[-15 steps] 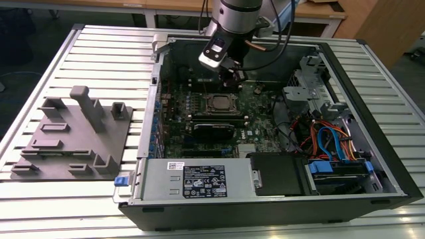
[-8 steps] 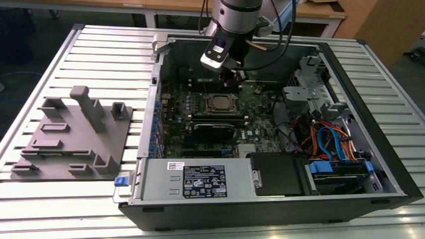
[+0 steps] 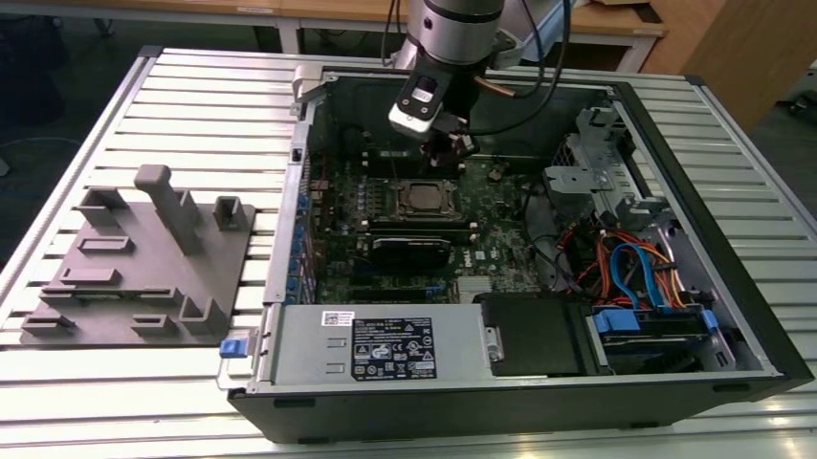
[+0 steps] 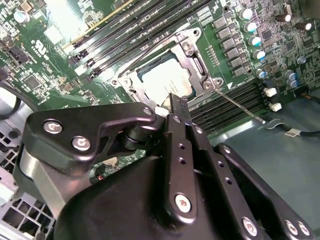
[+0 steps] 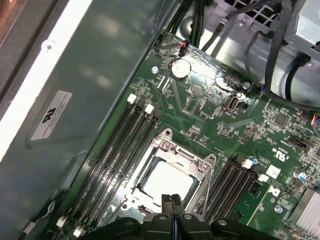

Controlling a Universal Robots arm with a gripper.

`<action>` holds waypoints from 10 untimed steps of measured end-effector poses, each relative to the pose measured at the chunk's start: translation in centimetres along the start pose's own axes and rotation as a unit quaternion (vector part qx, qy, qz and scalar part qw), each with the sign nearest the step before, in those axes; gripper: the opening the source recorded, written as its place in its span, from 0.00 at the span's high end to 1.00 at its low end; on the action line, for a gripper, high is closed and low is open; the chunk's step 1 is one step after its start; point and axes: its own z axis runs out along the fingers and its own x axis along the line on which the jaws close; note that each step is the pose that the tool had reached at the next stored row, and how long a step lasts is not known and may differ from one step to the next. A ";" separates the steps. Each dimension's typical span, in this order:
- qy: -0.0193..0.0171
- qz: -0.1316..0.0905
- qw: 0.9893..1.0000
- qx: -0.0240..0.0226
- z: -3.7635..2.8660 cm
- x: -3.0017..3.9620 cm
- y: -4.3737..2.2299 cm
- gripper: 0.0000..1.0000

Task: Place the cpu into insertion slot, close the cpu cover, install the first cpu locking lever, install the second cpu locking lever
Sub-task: 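Install the first cpu locking lever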

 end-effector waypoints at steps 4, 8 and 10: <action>0.000 -0.011 1.000 0.000 0.00 0.00 0.00 0.90; 0.000 -0.022 1.000 0.000 0.00 0.00 0.00 0.90; 0.000 -0.028 1.000 0.000 0.00 0.00 0.00 0.90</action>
